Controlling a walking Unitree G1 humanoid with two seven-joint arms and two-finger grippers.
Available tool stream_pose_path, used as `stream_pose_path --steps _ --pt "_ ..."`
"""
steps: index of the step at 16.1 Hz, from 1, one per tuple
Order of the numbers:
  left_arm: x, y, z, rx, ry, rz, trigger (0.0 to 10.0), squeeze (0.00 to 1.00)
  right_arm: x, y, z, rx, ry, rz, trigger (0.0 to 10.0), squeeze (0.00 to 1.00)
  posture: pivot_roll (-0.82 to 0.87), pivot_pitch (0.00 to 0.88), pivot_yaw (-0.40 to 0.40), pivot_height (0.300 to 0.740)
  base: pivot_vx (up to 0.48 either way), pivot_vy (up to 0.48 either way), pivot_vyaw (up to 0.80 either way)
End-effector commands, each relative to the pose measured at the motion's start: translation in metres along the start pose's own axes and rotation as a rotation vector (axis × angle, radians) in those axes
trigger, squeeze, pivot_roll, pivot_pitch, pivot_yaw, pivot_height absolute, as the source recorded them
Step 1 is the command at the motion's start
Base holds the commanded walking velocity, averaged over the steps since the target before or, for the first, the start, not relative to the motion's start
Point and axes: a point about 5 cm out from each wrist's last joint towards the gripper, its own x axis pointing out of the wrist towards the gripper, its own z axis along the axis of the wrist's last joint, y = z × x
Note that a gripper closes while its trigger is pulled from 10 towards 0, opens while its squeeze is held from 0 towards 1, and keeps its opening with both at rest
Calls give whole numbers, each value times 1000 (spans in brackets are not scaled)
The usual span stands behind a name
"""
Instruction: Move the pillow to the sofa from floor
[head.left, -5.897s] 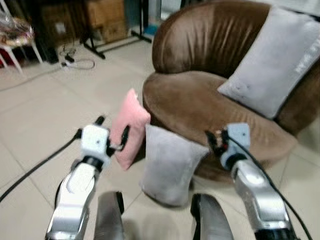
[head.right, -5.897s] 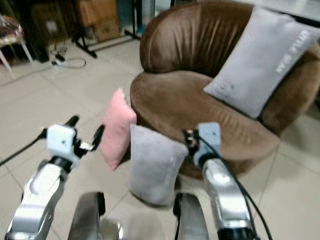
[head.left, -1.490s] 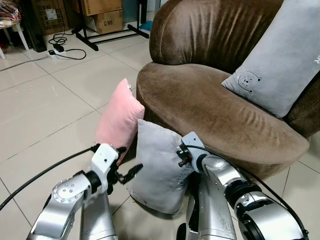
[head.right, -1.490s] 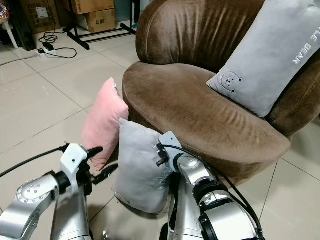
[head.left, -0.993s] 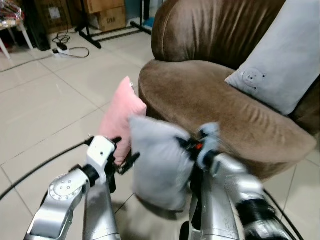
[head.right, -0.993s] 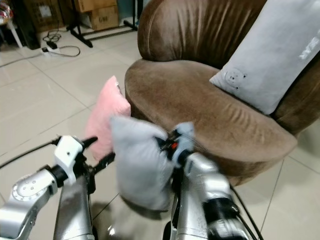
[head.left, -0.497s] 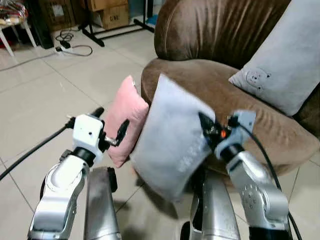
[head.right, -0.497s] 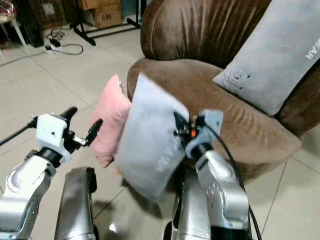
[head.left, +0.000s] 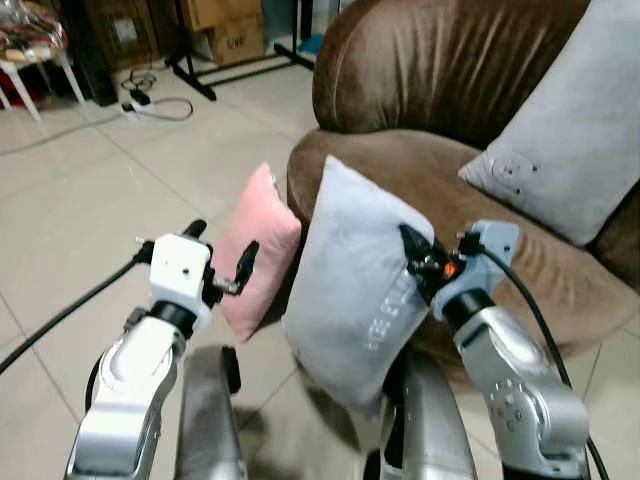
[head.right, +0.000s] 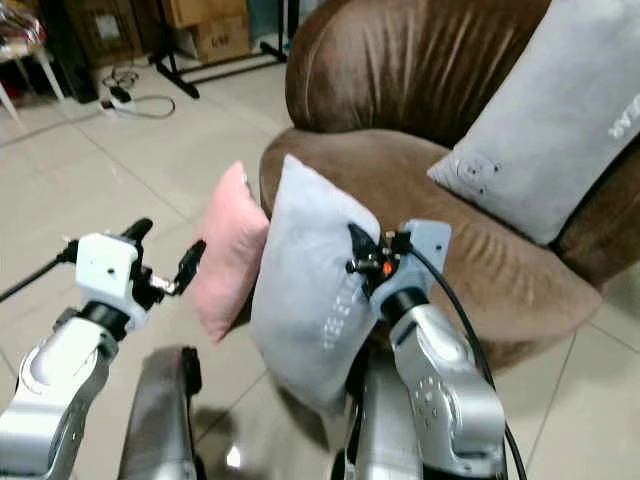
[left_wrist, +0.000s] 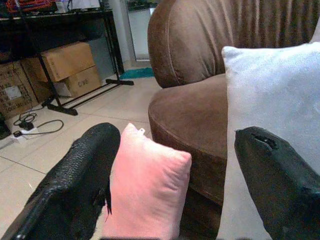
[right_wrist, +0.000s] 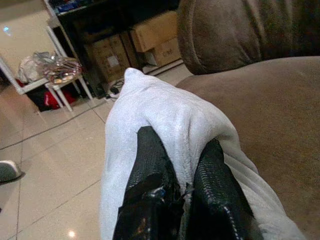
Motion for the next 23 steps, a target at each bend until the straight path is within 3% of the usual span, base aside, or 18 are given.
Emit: stream_pose_path --steps 1,7,11,12,13,15,16,18,21,23 --pt "5 -2 1 13 4 -1 10000 0 -4 1 11 -8 -50 -9 10000 0 -28 0 -46 512 0 0 0" --pt "10 -7 2 -2 -8 -20 10000 0 -8 -2 13 -24 -55 -33 10000 0 -59 0 -29 562 0 0 0" --pt "9 -7 4 8 -13 -19 10000 0 -6 1 26 40 -110 -24 10000 0 -43 0 -30 592 0 0 0" --pt "8 -6 4 11 -13 -15 10000 0 -5 2 34 75 -148 -17 10000 0 -37 0 -20 597 0 0 0" --pt "4 -2 4 17 -14 -16 10000 0 -5 5 60 181 -273 -13 10000 0 -34 0 -15 607 0 0 0" --pt "4 0 5 21 -16 -8 10000 0 -6 6 77 235 -350 -16 10000 0 -36 0 -15 617 0 0 0" --pt "10 2 9 24 -30 4 10000 0 -5 8 107 217 -445 -5 10000 0 -42 0 -11 632 0 0 0" --pt "12 2 11 29 -40 2 10000 0 -3 6 117 205 -474 -10 10000 0 -42 0 -12 647 0 0 0" --pt "14 3 12 32 -44 4 10000 0 -1 2 115 179 -438 -27 10000 0 -41 0 -14 667 0 0 0" --pt "16 4 12 39 -46 8 10000 0 5 5 93 67 -325 -22 10000 0 -40 0 -18 682 0 0 0"
